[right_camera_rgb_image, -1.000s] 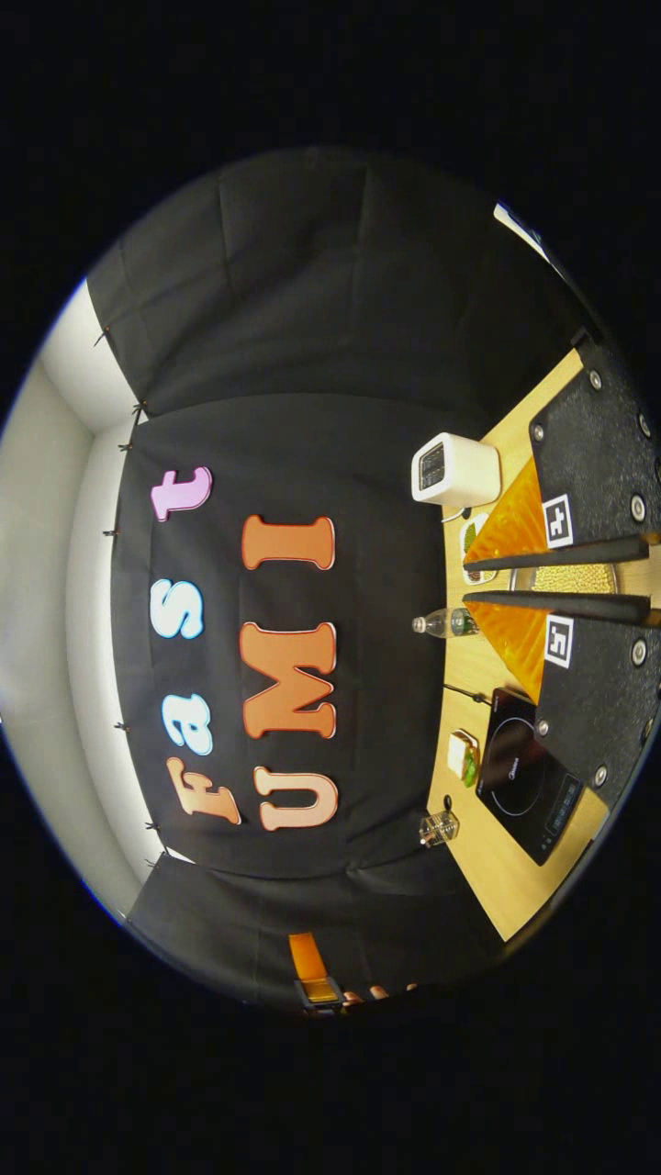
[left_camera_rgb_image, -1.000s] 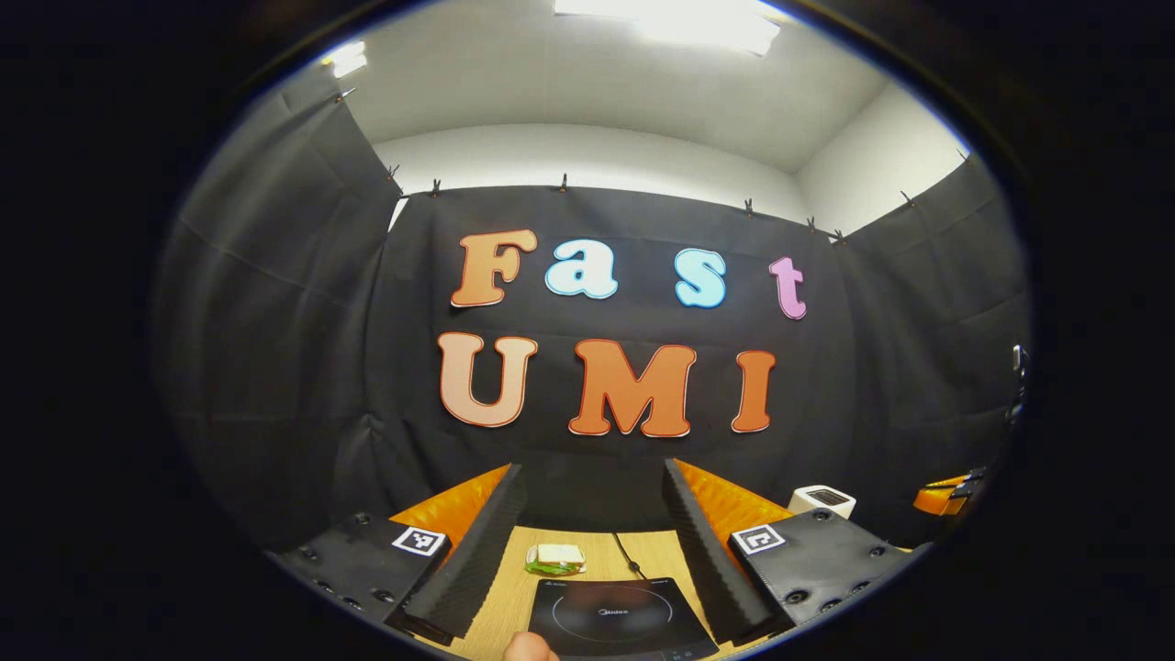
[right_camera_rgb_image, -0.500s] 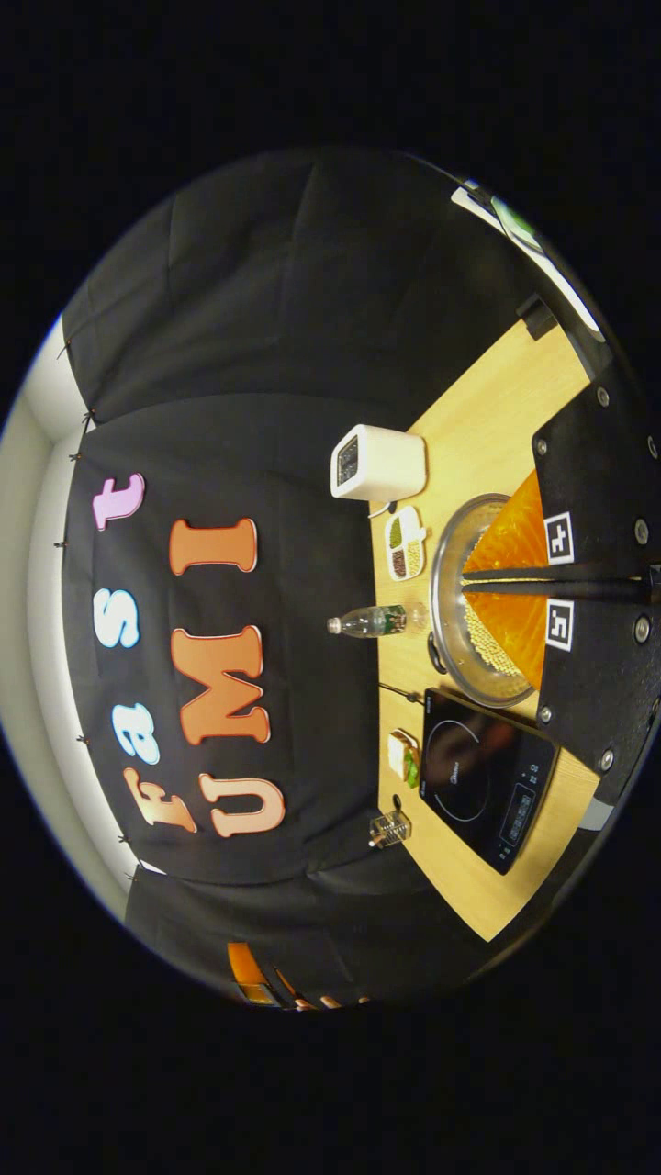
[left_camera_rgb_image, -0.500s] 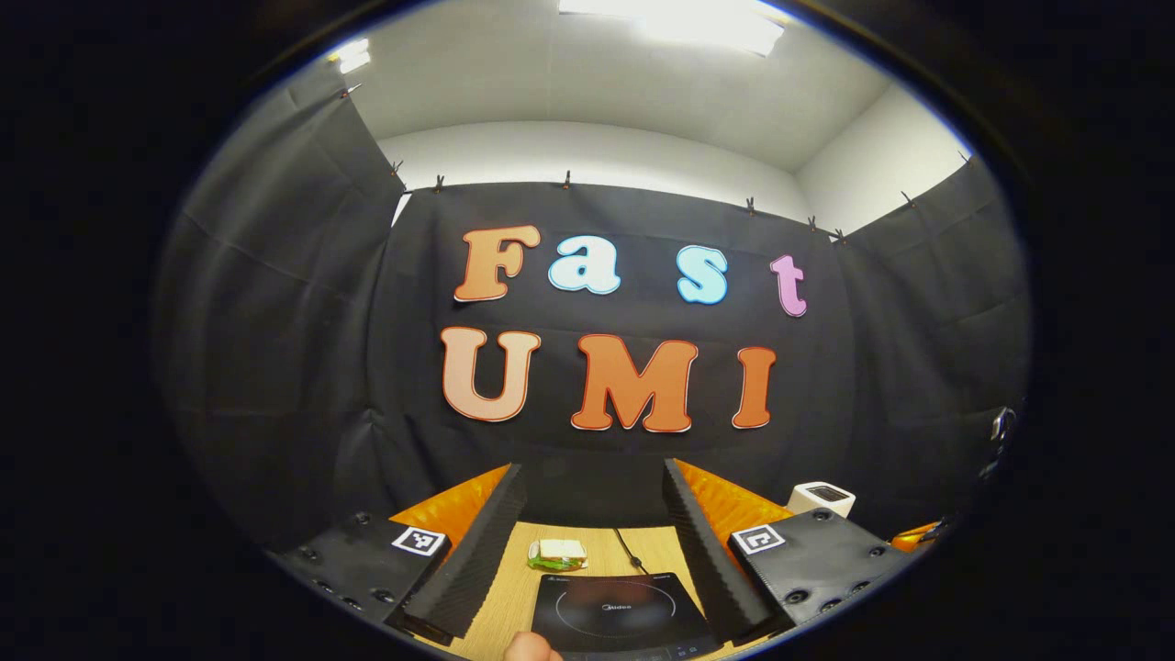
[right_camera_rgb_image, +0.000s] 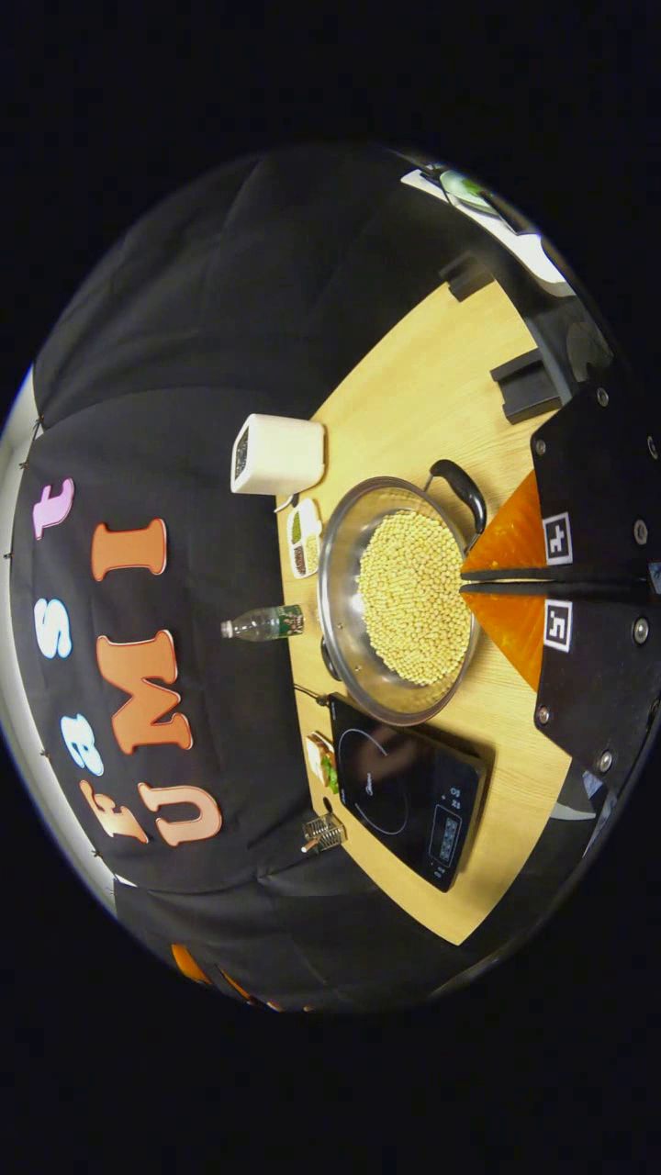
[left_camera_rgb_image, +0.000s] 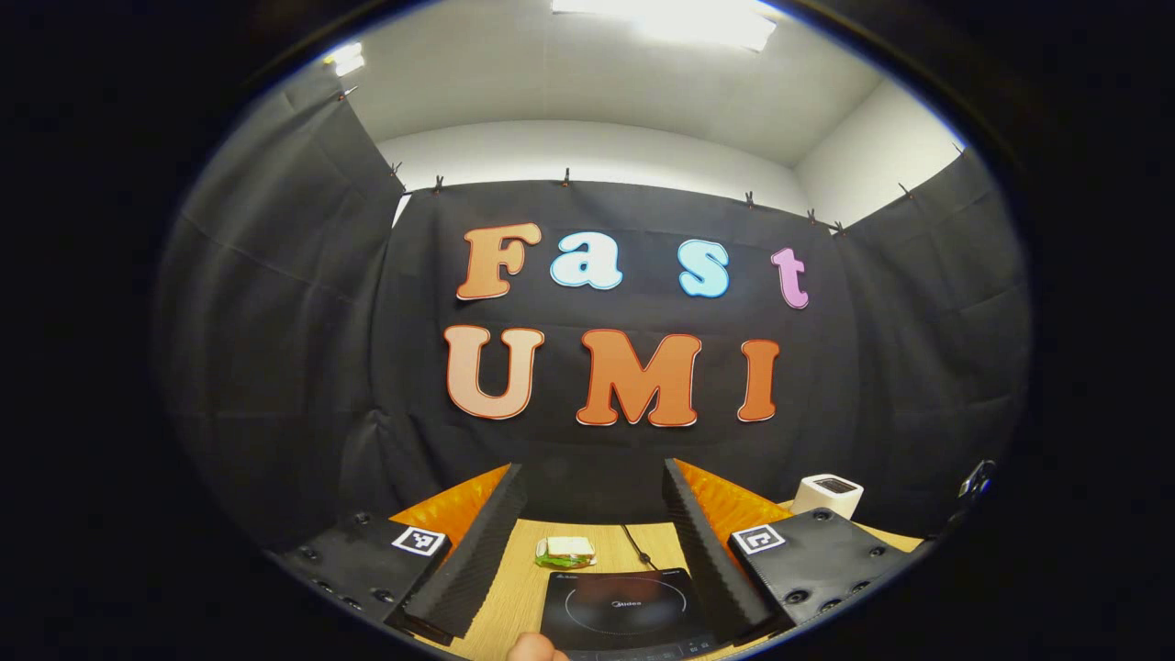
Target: First push the handle of the pot to place it horizontally, then grasp the pot with both hands and set it on the induction cooktop.
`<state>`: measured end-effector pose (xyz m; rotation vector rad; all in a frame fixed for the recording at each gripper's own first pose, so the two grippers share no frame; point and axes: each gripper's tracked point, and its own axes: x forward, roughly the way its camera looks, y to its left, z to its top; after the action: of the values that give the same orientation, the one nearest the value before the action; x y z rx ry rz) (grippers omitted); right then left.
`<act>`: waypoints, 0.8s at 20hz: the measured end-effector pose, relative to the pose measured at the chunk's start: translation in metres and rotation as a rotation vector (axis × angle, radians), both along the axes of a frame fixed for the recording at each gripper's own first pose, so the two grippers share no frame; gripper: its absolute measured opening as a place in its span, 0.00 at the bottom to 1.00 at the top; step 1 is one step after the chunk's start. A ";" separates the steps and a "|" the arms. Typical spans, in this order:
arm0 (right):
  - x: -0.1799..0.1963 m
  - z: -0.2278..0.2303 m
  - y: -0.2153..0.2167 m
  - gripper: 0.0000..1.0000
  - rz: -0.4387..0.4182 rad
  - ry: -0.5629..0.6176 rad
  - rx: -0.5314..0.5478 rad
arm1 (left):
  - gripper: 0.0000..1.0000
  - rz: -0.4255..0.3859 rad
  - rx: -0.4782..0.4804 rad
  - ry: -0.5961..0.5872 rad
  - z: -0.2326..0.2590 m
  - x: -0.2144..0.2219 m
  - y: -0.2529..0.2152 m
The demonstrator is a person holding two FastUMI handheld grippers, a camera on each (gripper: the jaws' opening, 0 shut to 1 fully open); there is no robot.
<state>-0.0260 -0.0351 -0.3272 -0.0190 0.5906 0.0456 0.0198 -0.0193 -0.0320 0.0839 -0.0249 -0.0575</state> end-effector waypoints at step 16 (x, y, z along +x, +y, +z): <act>0.020 -0.058 -0.031 0.00 -0.119 0.143 0.087 | 0.99 0.019 0.016 0.049 -0.020 0.010 -0.002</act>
<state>-0.0063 -0.0656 -0.3853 0.1047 0.7309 -0.0431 0.0299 -0.0216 -0.0521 0.0986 0.0254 -0.0411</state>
